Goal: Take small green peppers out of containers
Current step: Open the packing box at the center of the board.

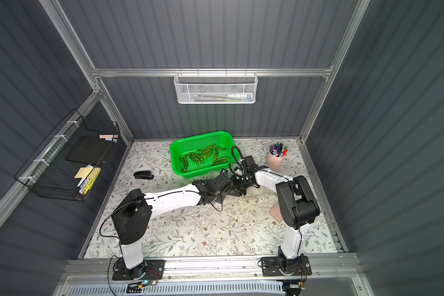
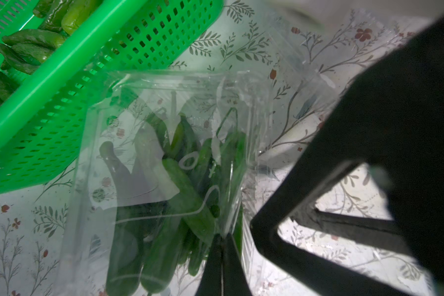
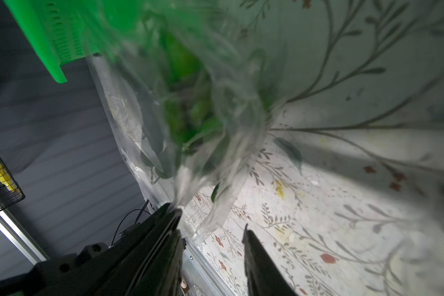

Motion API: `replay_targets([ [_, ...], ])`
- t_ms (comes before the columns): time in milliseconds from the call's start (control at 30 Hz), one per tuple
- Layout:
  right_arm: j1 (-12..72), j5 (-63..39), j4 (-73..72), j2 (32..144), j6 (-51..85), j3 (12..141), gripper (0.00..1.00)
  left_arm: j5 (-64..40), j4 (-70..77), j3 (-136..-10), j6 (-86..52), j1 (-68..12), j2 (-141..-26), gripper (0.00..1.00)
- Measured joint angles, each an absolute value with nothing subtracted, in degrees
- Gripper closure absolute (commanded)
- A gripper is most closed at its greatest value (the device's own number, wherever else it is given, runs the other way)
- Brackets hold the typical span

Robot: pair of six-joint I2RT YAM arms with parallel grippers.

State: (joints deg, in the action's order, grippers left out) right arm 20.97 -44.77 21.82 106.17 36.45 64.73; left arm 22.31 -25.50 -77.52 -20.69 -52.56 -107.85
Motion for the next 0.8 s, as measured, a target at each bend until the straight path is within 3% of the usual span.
replay_targets([
  [400,21.0,-44.9,17.9,111.3,38.1,65.7,0.61,22.3,-25.5,-77.8,-20.4,-52.6,-108.0,1.0],
  [800,21.3,-41.5,23.2,112.0,35.6,67.5,0.62,25.1,-27.3,-78.9,-21.8,-52.6,-108.0,1.0],
])
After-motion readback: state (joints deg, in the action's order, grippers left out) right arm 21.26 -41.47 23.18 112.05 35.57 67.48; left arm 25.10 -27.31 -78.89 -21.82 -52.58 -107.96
